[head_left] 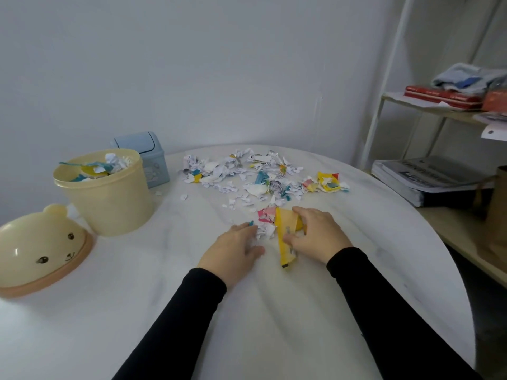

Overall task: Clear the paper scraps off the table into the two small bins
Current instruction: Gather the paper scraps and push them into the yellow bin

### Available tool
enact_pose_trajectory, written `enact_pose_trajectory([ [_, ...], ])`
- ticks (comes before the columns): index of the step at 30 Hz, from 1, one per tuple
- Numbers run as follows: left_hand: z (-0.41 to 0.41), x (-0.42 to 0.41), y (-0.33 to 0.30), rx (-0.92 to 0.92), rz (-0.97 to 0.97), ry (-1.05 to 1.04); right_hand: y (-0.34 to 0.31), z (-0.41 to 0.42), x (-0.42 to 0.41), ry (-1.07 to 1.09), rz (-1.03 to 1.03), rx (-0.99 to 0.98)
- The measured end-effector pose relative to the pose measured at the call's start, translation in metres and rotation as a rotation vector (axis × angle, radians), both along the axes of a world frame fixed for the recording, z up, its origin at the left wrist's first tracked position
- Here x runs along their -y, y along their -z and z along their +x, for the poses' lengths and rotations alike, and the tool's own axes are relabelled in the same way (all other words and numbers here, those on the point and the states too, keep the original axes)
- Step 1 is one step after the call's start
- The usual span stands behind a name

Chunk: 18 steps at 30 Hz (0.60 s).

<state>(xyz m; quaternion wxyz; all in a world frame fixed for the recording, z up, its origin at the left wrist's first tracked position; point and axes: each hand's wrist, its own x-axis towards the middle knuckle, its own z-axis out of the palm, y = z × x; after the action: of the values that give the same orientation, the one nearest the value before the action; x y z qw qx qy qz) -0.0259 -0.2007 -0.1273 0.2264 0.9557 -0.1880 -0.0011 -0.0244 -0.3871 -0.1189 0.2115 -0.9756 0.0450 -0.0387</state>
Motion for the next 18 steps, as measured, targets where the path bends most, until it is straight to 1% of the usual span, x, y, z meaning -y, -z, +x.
enact_pose_trajectory([
  [3,0.006,0.012,0.000,0.159,-0.115,-0.041,-0.001,0.000,-0.005,-0.044,0.157,0.067],
  [5,0.009,0.020,-0.003,0.224,-0.186,-0.074,-0.004,-0.001,-0.006,-0.054,0.209,0.094],
  [6,0.010,0.023,-0.005,0.252,-0.187,-0.078,-0.005,-0.001,-0.005,-0.048,0.207,0.106],
  [8,0.012,0.029,-0.006,0.267,-0.093,-0.044,-0.006,0.001,0.000,-0.021,0.195,0.113],
  [10,0.017,0.031,-0.006,0.195,0.034,0.004,-0.005,0.002,0.005,0.006,0.197,0.076],
  [12,0.023,0.031,-0.007,0.091,0.114,0.035,-0.002,0.003,0.006,0.023,0.199,0.035],
  [13,0.028,0.031,-0.008,0.047,0.123,0.049,-0.001,0.003,0.004,0.025,0.195,0.027],
  [15,0.036,0.029,-0.011,-0.035,0.075,0.058,0.004,0.006,0.000,0.016,0.191,0.042],
  [18,0.045,0.025,-0.018,-0.068,0.032,0.015,0.008,0.012,-0.005,-0.008,0.232,0.092],
])
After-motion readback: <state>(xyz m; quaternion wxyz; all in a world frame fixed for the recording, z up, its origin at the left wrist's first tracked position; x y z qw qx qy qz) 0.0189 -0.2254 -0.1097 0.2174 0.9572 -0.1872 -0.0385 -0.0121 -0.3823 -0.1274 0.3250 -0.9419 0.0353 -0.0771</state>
